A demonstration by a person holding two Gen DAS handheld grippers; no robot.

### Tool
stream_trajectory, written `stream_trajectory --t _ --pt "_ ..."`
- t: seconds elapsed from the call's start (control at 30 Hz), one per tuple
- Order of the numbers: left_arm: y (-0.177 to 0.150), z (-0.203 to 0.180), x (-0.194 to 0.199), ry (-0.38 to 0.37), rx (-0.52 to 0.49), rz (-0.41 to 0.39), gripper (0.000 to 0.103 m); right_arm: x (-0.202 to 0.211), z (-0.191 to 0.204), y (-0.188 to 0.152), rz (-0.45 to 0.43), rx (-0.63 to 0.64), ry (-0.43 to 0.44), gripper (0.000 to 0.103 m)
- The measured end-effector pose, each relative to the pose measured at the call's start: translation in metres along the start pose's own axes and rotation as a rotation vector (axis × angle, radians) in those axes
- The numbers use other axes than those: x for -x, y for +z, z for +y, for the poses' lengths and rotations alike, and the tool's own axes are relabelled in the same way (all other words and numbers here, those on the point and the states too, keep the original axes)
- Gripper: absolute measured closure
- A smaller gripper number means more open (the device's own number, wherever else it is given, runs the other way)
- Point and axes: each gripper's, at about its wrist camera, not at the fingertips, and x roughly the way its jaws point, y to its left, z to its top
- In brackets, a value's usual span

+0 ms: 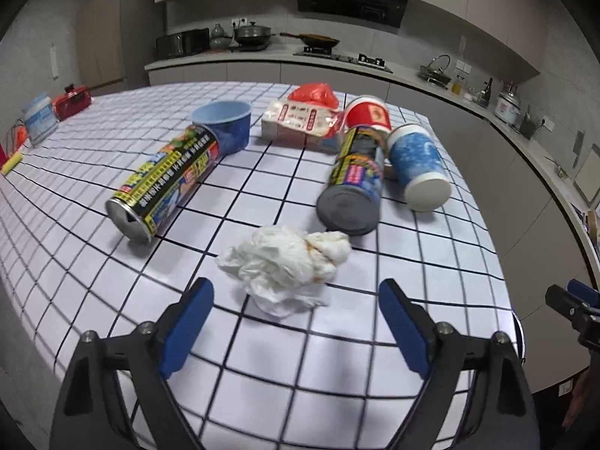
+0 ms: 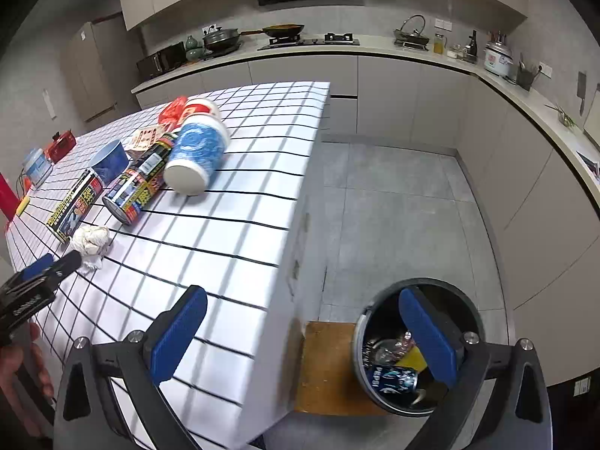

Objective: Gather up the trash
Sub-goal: 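Move both tools back toward the tissue and paper cup, then grasp the white tissue with the left tool while the right tool grasps the blue paper cup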

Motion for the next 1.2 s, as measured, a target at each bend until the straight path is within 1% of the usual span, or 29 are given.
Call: stream_trajectory --t 0.03,0.1,0.13,0.17,0.27,0.43,0.57,0.77,0.8,0.87,0.9,0.93,1.07,1.2 --pt "0.001 0.004 -0.007 -0.008 -0.001 0.013 0.021 -0.002 0.005 0.001 0.002 0.001 -0.003 0.0" --pt "0.004 0.01 -0.025 -0.042 0.0 0.055 0.035 -0.011 0.017 0.006 0.008 0.001 -0.009 0.0" --pt "0.006 0.012 -0.031 -0.064 0.003 0.069 0.046 -0.015 0.023 0.01 0.01 0.0 -0.013 0.0" --pt "0.009 0.013 -0.034 -0.059 -0.011 0.057 0.048 -0.019 0.025 0.012 0.013 -0.003 -0.015 0.0" --pt "0.02 0.016 -0.043 -0.075 -0.029 0.059 0.051 -0.032 0.039 0.025 0.014 -0.009 -0.013 0.0" --pt "0.038 0.029 -0.056 -0.096 -0.035 0.061 0.052 -0.055 0.066 0.05 0.006 -0.001 0.005 0.0" --pt "0.047 0.036 -0.061 -0.102 -0.043 0.061 0.052 -0.073 0.084 0.072 0.001 -0.001 0.019 0.0" --pt "0.054 0.043 -0.067 -0.123 -0.046 0.066 0.052 -0.101 0.091 0.099 0.0 -0.032 0.03 0.001" --pt "0.053 0.043 -0.067 -0.125 -0.048 0.065 0.052 -0.107 0.091 0.103 0.006 -0.037 0.034 0.003" --pt "0.052 0.043 -0.066 -0.129 -0.05 0.06 0.052 -0.117 0.091 0.107 0.026 -0.046 0.039 0.026" --pt "0.051 0.044 -0.065 -0.134 -0.05 0.058 0.052 -0.122 0.091 0.109 0.04 -0.05 0.045 0.032" --pt "0.051 0.044 -0.065 -0.137 -0.051 0.056 0.054 -0.126 0.091 0.109 0.052 -0.053 0.048 0.043" --pt "0.053 0.046 -0.063 -0.138 -0.052 0.044 0.058 -0.122 0.089 0.107 0.04 -0.058 0.05 0.043" --pt "0.053 0.047 -0.059 -0.135 -0.048 0.032 0.059 -0.116 0.089 0.103 0.028 -0.046 0.056 0.043"
